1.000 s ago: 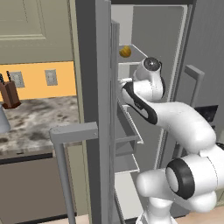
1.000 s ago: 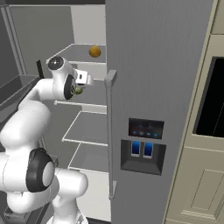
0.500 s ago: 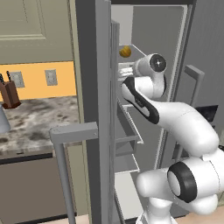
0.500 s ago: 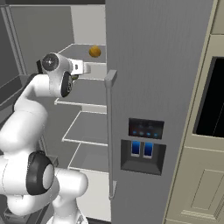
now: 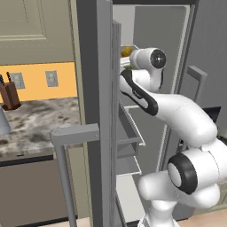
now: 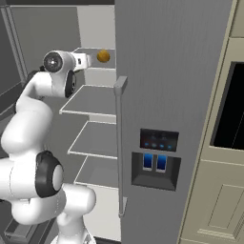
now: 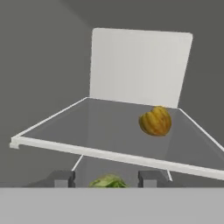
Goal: Move the squash and brussel sprout from the second highest shelf to the top shelf to make space. Then, place the pitcher from the counter on the cleared second highest shelf.
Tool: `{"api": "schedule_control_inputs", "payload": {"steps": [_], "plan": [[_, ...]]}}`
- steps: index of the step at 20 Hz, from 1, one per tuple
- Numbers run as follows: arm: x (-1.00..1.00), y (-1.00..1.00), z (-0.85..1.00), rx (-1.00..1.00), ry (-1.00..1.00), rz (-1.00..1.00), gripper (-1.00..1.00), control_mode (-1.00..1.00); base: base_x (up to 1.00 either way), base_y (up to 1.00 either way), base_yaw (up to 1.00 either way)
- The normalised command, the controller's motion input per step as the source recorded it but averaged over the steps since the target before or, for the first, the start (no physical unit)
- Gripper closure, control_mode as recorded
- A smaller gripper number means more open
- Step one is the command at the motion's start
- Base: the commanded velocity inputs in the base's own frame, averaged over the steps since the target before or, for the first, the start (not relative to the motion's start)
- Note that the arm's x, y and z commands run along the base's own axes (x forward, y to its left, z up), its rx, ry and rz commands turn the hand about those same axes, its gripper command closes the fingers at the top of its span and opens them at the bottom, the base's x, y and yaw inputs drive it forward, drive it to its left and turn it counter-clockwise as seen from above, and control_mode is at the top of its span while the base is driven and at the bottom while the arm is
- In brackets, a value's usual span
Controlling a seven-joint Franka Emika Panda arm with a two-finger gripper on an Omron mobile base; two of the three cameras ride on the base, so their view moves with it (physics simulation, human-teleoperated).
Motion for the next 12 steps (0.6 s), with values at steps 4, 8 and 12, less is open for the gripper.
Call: {"api": "schedule_control_inputs", "payload": {"steps": [4, 8, 12], "plan": [[0.51, 0.12, 0.28, 0.00, 0.00, 0.00, 1.00, -1.00, 0.00, 0.00, 0.00], [0.64, 0.22, 0.02, 0.00, 0.00, 0.00, 1.00, -1.00, 0.00, 0.00, 0.00], [0.59, 0.27, -0.04, 0.00, 0.00, 0.00, 1.00, -1.00, 0.00, 0.00, 0.00]]}}
